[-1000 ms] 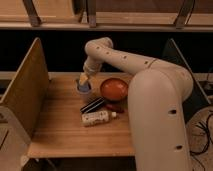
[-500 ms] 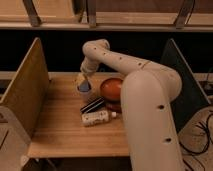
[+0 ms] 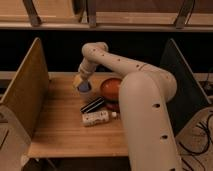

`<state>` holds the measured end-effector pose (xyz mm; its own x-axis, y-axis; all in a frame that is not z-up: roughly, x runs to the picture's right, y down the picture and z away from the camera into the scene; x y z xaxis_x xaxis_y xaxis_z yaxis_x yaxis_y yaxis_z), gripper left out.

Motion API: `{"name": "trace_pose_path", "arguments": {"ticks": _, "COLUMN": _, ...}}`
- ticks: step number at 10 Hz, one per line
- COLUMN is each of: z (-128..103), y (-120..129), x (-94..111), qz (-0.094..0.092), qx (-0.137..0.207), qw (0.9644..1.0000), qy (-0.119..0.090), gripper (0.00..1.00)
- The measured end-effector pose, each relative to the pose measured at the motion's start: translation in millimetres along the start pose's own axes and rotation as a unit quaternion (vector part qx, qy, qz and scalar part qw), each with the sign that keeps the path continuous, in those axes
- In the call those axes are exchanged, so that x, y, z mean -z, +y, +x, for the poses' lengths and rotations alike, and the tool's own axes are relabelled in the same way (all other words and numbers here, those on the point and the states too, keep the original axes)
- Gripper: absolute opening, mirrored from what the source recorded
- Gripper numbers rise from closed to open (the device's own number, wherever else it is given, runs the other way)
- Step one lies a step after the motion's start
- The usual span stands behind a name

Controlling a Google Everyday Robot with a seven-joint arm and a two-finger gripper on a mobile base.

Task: Place the white sponge in the ceramic bowl

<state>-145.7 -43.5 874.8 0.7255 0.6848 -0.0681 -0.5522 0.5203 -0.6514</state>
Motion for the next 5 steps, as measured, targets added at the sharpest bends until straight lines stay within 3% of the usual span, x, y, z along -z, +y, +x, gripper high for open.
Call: {"name": "trace_pose_path", "arguments": {"ticks": 5, "z": 1.2, "y": -6.2, "x": 7.0, "qz": 0.014, "qx": 0.007, "qw": 0.9999, "qy": -0.003, "gripper": 0.04}}
